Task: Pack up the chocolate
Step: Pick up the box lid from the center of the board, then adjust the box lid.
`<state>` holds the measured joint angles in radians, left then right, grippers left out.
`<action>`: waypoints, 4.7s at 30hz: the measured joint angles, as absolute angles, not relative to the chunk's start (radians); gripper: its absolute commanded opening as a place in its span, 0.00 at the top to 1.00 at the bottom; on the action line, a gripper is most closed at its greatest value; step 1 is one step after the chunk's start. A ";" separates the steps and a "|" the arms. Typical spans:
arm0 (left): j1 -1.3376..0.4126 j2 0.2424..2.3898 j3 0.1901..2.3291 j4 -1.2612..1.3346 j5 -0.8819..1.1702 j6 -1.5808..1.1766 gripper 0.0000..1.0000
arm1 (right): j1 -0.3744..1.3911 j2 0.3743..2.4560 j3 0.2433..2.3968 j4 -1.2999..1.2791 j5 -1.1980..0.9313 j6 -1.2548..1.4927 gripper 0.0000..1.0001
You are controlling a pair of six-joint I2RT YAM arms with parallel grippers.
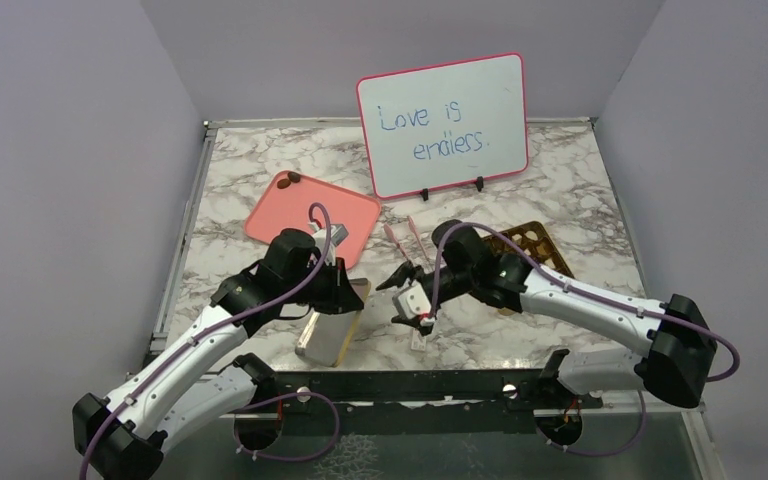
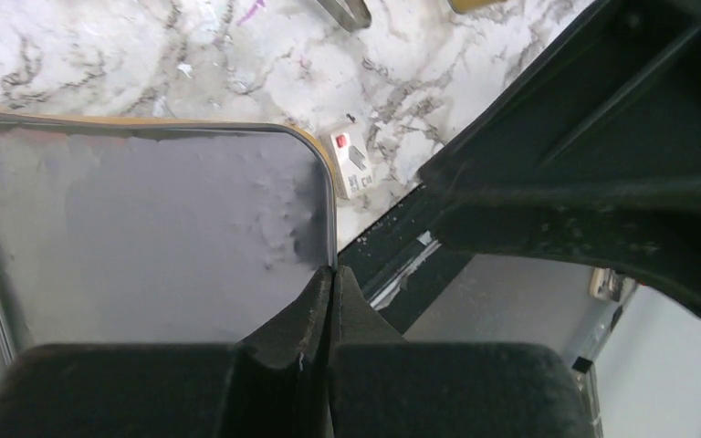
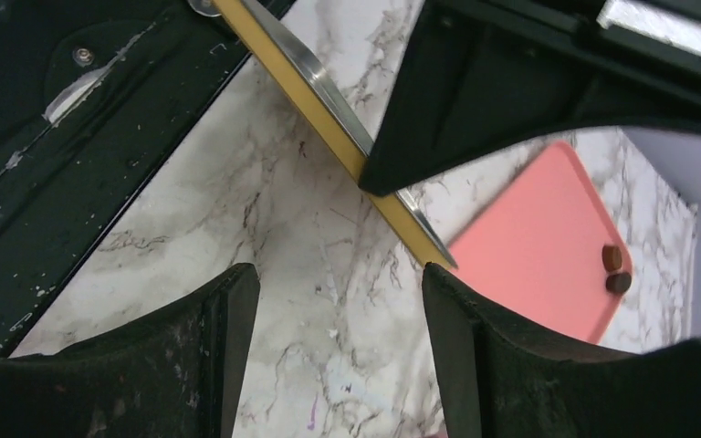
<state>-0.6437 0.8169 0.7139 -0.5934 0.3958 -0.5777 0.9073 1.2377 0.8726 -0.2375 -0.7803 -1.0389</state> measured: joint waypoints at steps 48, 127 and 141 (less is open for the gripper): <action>-0.644 0.817 0.919 -0.630 0.445 -0.517 0.18 | 1.054 1.351 0.904 -0.237 -0.496 -1.439 0.99; -0.668 1.422 0.897 0.405 0.455 -1.111 0.06 | 0.705 0.175 0.474 -0.383 0.568 1.286 0.99; -0.655 1.255 0.727 0.448 0.693 -1.139 0.01 | 0.705 0.350 0.633 -0.043 0.272 0.945 0.99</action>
<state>-0.6548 1.2549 0.7265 0.4477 0.6926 -1.1393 0.7048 0.3496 0.6331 -0.0433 0.2718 0.9451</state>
